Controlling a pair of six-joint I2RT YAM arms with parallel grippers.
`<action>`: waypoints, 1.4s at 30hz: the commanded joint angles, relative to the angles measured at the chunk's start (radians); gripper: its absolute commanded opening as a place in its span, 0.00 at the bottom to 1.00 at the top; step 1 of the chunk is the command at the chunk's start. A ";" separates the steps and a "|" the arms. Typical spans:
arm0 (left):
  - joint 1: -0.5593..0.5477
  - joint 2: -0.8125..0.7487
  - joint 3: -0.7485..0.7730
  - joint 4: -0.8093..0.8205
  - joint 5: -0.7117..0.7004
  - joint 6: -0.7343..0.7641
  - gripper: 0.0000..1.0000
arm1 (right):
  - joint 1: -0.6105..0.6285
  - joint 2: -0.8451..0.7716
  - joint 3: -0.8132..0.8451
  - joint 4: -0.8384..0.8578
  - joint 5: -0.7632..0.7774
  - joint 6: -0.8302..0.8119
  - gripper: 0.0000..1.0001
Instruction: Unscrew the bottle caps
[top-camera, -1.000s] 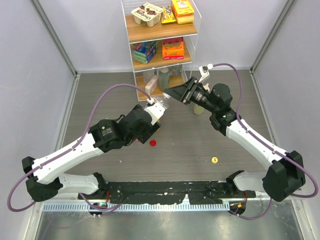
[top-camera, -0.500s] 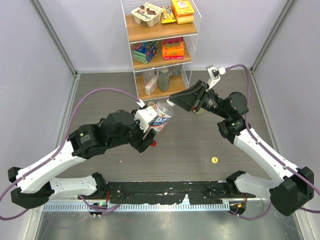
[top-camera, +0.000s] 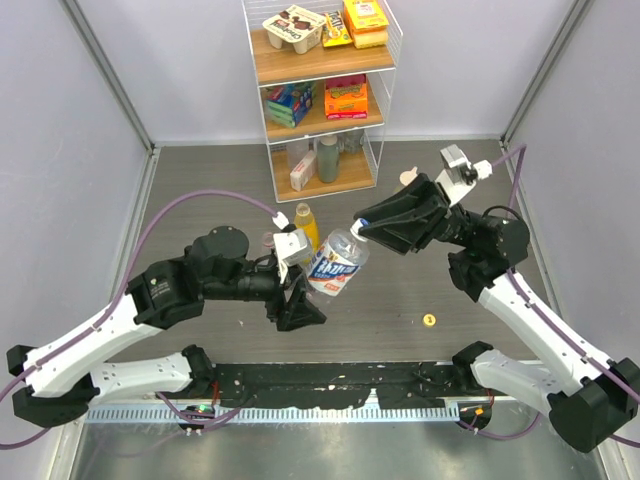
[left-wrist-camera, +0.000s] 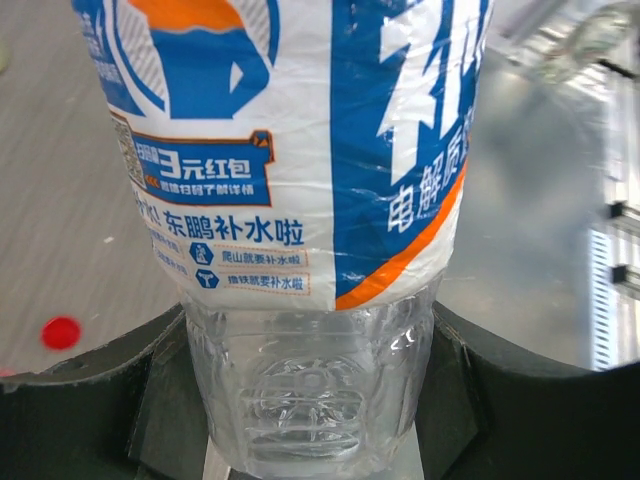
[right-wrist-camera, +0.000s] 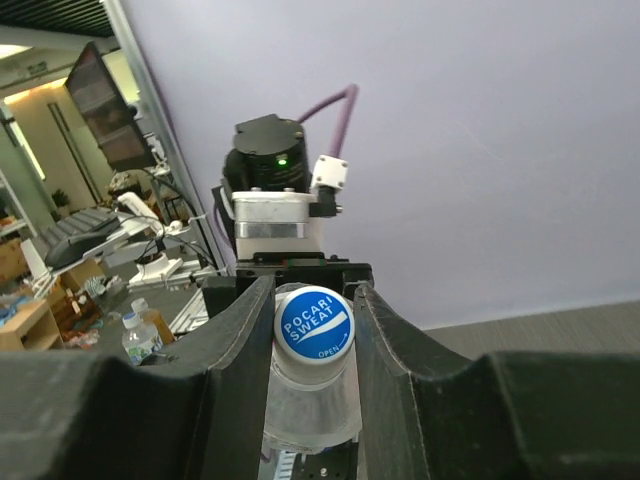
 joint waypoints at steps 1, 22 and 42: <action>0.002 -0.014 -0.011 0.272 0.300 -0.050 0.00 | 0.013 -0.027 -0.014 0.201 -0.119 0.056 0.02; 0.001 -0.011 -0.031 0.198 0.203 0.006 0.00 | 0.013 -0.124 -0.011 0.025 0.020 -0.064 0.57; 0.001 0.004 0.036 -0.012 -0.395 0.105 0.00 | 0.015 -0.162 0.104 -0.620 0.448 -0.267 1.00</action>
